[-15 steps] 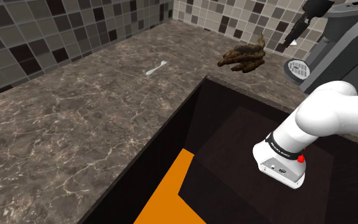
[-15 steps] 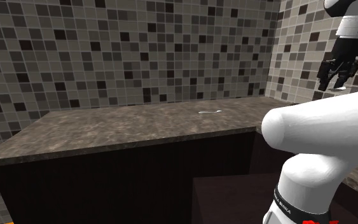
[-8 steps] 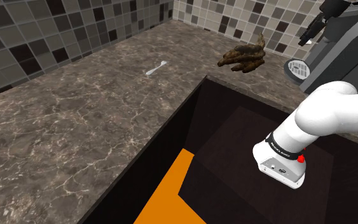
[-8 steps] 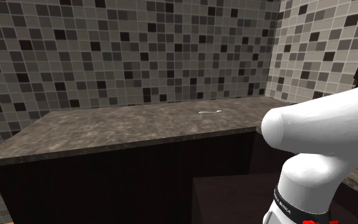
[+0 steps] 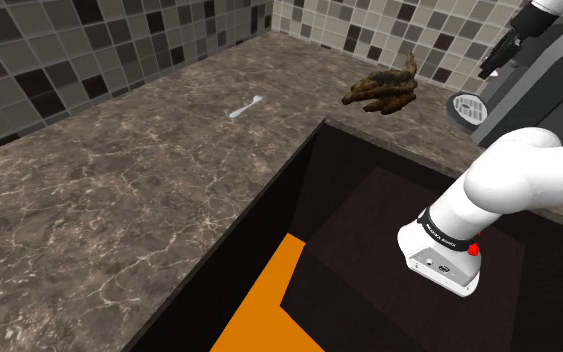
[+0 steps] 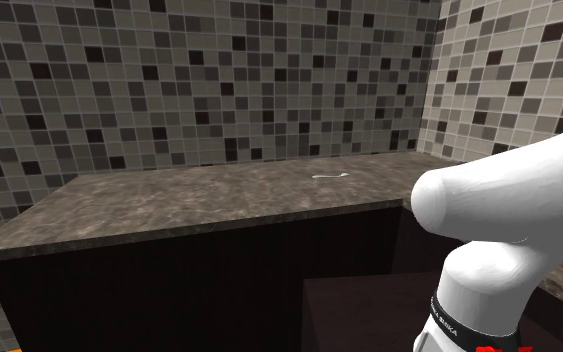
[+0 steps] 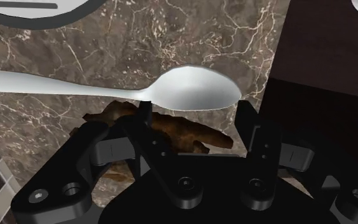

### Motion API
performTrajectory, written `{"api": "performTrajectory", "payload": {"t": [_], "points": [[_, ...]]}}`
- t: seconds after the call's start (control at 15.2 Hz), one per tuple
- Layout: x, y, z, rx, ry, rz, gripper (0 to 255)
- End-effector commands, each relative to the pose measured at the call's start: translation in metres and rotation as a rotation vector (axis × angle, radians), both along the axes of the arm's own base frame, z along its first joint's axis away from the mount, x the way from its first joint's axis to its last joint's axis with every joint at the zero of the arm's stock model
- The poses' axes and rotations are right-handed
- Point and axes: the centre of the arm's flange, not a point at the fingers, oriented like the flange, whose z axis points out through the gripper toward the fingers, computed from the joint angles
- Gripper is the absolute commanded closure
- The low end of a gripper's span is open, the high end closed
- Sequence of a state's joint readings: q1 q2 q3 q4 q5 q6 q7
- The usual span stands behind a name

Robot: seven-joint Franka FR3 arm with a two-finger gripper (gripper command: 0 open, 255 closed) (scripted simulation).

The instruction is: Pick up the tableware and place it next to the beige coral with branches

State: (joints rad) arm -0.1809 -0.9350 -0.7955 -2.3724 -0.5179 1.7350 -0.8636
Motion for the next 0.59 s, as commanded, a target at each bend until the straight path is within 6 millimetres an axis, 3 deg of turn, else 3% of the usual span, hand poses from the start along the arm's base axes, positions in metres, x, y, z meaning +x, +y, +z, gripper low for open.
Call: {"api": "performTrajectory", "payload": {"t": [0.0,0.53], "points": [[0.0,0.0,-0.011,0.0,0.0,0.0,255],[0.0,0.0,-0.054,0.0,0.0,0.0,255]]}}
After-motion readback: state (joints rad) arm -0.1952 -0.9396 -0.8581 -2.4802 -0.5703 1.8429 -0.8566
